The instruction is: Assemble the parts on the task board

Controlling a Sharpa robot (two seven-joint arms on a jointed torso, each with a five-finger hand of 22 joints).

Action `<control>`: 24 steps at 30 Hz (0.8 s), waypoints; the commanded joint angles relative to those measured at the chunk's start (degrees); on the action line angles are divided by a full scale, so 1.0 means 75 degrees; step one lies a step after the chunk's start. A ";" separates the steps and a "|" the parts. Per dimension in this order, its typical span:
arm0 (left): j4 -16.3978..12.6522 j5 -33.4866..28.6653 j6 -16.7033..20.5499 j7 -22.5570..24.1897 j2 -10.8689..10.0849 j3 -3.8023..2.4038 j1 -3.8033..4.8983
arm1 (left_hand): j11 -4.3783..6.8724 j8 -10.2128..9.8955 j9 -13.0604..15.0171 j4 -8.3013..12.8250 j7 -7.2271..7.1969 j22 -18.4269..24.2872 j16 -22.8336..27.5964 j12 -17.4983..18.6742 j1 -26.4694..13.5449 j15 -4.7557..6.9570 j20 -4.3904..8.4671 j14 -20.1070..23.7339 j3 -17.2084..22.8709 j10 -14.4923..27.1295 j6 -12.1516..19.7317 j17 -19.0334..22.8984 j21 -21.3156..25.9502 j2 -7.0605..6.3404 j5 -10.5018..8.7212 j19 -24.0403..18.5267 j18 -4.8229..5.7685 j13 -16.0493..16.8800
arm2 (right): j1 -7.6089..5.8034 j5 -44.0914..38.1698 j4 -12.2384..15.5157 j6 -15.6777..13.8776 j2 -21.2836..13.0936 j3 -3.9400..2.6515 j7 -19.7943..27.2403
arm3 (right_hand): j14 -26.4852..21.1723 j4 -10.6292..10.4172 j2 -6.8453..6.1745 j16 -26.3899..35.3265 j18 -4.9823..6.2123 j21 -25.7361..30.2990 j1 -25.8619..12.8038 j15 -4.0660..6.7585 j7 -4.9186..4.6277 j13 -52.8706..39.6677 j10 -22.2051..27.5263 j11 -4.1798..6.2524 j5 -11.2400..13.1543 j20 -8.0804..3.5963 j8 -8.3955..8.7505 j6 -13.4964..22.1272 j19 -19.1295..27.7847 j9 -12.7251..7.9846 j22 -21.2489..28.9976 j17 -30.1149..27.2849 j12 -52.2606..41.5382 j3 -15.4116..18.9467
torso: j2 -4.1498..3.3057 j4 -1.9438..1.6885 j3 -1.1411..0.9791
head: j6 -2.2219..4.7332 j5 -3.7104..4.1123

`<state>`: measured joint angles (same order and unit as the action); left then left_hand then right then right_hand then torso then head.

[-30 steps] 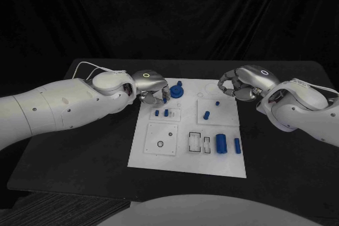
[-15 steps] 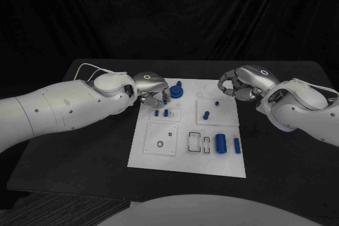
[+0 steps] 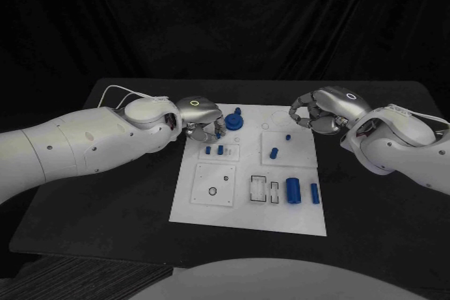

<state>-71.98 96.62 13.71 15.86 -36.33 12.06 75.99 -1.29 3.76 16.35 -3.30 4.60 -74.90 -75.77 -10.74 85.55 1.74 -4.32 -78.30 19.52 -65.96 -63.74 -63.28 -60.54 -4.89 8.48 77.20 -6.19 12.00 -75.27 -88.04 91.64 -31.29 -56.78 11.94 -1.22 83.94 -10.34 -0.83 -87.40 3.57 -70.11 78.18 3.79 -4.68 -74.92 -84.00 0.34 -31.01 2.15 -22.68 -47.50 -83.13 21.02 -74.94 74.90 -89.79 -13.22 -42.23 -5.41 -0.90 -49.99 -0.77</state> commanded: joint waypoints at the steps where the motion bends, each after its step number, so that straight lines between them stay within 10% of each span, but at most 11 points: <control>1: 0.0003 0.0022 -0.0150 -0.0051 -0.0008 0.0009 -0.0028 | -0.0013 0.0015 0.0006 0.0021 0.0005 -0.0983 0.0052 0.0029 0.0036 0.0003 -0.0006 0.0050 -0.0006 -0.0068 0.0025 0.0009 0.0028 0.0028 0.0048 -0.0063 0.0057 -0.0003 | 0.0018 -0.0012 0.0000 0.0034 -0.0001 -0.0005 -0.0094 | 0.0715 0.0006 -0.0040 0.0022 0.0065 0.0032 0.0011 0.0055 -0.0010 -0.2011 -0.0800 0.0040 -0.0028 -0.0005 -0.0021 -0.0057 -0.0003 0.0012 -0.1293 0.1671 -0.0027 -0.0042 | -0.0001 -0.0005 0.0002 | -0.0002 0.0002; 17: 0.0007 0.0022 -0.0171 -0.0109 -0.0025 0.0009 -0.0033 | -0.0029 0.0004 -0.0005 0.0042 0.0019 -0.0983 0.0071 0.0075 0.0050 -0.0002 -0.0005 0.0071 -0.0002 -0.0064 0.0045 0.0043 0.0044 0.0028 0.0118 -0.0069 0.0055 -0.0014 | 0.0020 -0.0012 0.0000 0.0073 -0.0004 -0.0005 -0.0120 | 0.0714 0.0007 -0.0041 0.0024 0.0065 0.0030 0.0011 0.0055 -0.0010 -0.2011 -0.0800 0.0040 -0.0028 -0.0005 -0.0020 -0.0055 -0.0004 0.0011 -0.1293 0.1668 -0.0027 -0.0043 | 0.0000 -0.0005 0.0003 | -0.0002 -0.0004; 24: 0.0041 0.0022 -0.0281 -0.0226 0.0003 0.0009 -0.0036 | -0.0079 -0.0042 -0.0382 -0.0101 -0.0306 -0.0938 0.0172 0.0430 -0.0167 -0.0038 -0.0031 0.0182 0.0013 0.0134 0.1494 0.0221 0.0283 -0.0119 -0.0030 -0.0158 0.0027 -0.0147 | 0.0021 -0.0012 0.0004 0.0076 -0.0008 -0.0005 -0.0126 | 0.0714 0.0007 -0.0041 0.0024 0.0065 0.0030 0.0011 0.0055 -0.0010 -0.2011 -0.0800 0.0040 -0.0028 -0.0005 -0.0020 -0.0055 -0.0004 0.0011 -0.1293 0.1668 -0.0027 -0.0043 | -0.0002 -0.0008 0.0001 | -0.0002 0.0009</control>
<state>-71.67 96.66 12.92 14.81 -36.41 12.16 75.82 -2.03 3.66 13.42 -3.87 2.22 -74.90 -74.71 -7.49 84.54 1.28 -4.63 -77.23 19.74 -65.15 -52.37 -61.61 -58.42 -5.90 8.27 76.47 -6.19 10.90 -75.25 -88.03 91.62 -30.92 -56.78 11.94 -1.28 83.94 -10.27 -0.83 -87.40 3.57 -70.11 78.18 3.79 -4.68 -74.91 -84.00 0.34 -31.01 2.15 -22.68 -47.50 -83.13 21.01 -74.94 74.90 -89.79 -13.29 -42.23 -5.48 -0.88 -49.99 -0.77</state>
